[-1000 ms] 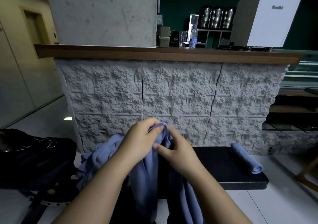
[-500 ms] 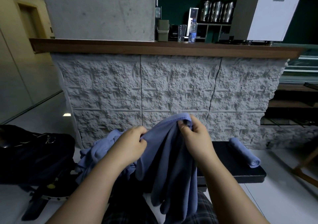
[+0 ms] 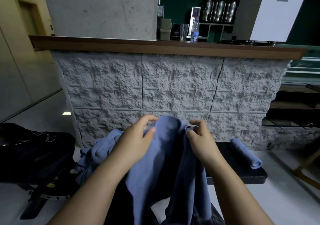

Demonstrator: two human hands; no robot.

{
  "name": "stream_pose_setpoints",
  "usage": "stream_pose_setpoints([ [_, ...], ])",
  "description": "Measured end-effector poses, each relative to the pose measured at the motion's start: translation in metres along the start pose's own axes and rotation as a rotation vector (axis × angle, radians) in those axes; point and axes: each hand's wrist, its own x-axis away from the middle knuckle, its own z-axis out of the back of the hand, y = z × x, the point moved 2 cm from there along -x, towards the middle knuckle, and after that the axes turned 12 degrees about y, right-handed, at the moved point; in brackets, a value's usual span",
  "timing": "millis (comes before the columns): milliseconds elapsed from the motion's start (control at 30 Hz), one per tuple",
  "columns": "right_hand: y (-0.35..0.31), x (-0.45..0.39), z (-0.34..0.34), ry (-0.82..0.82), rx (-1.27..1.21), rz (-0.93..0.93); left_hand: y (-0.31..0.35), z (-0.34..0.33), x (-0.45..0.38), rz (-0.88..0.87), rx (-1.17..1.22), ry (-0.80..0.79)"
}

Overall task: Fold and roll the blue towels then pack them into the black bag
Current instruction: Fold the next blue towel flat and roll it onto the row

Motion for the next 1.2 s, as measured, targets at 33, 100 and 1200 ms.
stream_pose_setpoints([
  [33,-0.002,0.002,-0.003,-0.022,-0.004,0.015,0.007,-0.002,0.002,-0.024,0.008,-0.026],
  [100,-0.007,0.009,-0.008,-0.081,-0.038,0.065,0.018,-0.007,0.007,-0.047,0.043,-0.077],
  [1200,0.026,-0.004,0.03,0.072,-0.204,-0.035,-0.002,0.013,-0.012,0.56,0.632,0.468],
])
